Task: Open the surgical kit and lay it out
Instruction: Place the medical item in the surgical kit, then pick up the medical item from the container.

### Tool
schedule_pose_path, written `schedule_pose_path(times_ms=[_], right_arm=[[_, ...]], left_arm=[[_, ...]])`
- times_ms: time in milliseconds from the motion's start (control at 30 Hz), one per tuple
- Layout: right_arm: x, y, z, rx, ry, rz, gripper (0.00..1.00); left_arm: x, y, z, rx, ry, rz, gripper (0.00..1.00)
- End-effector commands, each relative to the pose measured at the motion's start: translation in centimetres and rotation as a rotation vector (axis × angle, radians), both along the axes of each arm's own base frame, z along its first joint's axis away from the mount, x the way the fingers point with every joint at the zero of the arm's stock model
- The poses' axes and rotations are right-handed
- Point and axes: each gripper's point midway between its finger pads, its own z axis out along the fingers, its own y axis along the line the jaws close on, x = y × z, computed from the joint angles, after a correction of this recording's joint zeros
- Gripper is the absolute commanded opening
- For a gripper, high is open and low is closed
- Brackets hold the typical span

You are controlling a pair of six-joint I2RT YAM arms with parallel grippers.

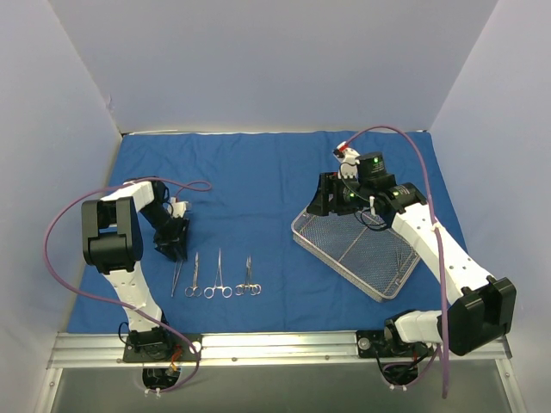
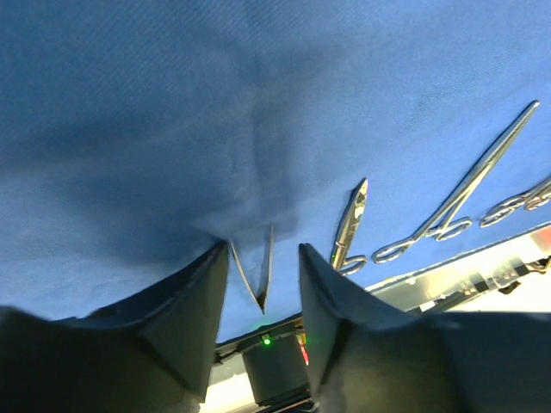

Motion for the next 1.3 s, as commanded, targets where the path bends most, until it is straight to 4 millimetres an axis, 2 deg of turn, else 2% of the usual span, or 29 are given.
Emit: schedule_pose_path(times_ms=[0,200,300,433,567,600,633,667,767,800,833,900,933,1000,1033,1100,1133,1167,1200,1267], right_arm=[[0.4,0.0,1.3,0.014,-0.044,0.009,0.61],[0.7,-0.3,1.4,0.009,-0.04,-0.003,0.61],[1.3,-1.0,0.9,-0.019,-0.025,-0.041,0.61],[2.7,-3.2,0.3,-0.086,-0.005,-0.14,0.62],[4.0,-7.5,-1.9,-0.212,0.037,-0.301,0.62],[3.8,-8.5,-2.7,-0.238,0.069,-0.332,0.61],[3.9,-10.2,-3.3,-0.258,0.094,-0.384,0.61],[3.6,-11.4,-4.2,-0.285,0.121,-0.418,0.6],[2.6,-14.0,-5.6,-0.341,0.169,-0.5,0.59],[1.8,-14.7,-6.7,-0.361,0.197,-0.52,0.58],[1.4,-15.6,-7.0,-0.369,0.21,-0.562,0.57],[-0.2,-17.6,-8.5,-0.416,0.263,-0.644,0.54],[-0.8,-18.2,-8.9,-0.409,0.284,-0.678,0.54],[-1.9,-20.7,-9.4,-0.384,0.327,-0.793,0.52],[-2.6,-21.1,-10.4,-0.382,0.361,-0.812,0.51],[-2.3,-21.6,-11.4,-0.382,0.387,-0.839,0.5],[-2.5,-21.7,-12.6,-0.378,0.426,-0.856,0.5],[-2.6,-21.9,-13.2,-0.348,0.458,-0.889,0.49],[-2.2,-22.8,-13.6,-0.286,0.475,-0.959,0.49],[-3.0,-23.5,-15.1,-0.286,0.513,-1.008,0.49]], left_arm=[[0.6,1.2,-0.1,0.051,-0.034,-0.019,0.5],[1.3,1.8,1.3,0.085,-0.075,-0.005,0.56],[2.1,2.5,2.7,0.113,-0.126,0.01,0.59],[4.2,3.6,5.6,0.166,-0.233,0.084,0.63],[7.1,3.6,9.6,0.172,-0.377,0.183,0.65],[7.6,3.1,10.3,0.156,-0.404,0.201,0.66],[8.2,2.6,11.9,0.139,-0.452,0.245,0.66],[8.9,2.2,12.7,0.128,-0.497,0.266,0.94],[9.7,1.1,15.8,0.151,-0.634,0.303,0.94],[9.7,-0.3,16.5,0.14,-0.663,0.304,0.94],[9.8,-0.4,17.7,0.164,-0.73,0.319,0.94],[9.6,-2.2,19.1,0.129,-0.787,0.322,0.94],[9.6,-3.4,20.7,0.108,-0.857,0.308,0.94],[9.6,-4.5,21.9,0.07,-0.903,0.306,0.94],[9.8,-5.2,22.5,0.041,-0.929,0.296,0.94],[9.8,-6.5,23.3,-0.019,-0.942,0.258,0.94],[9.9,-7.3,23.9,-0.063,-0.964,0.234,0.94],[9.4,-8.9,24.2,-0.153,-0.953,0.189,0.94],[9.2,-9.6,24.6,-0.187,-0.957,0.16,0.94],[8.8,-11.5,25.2,-0.251,-0.964,0.101,0.94]])
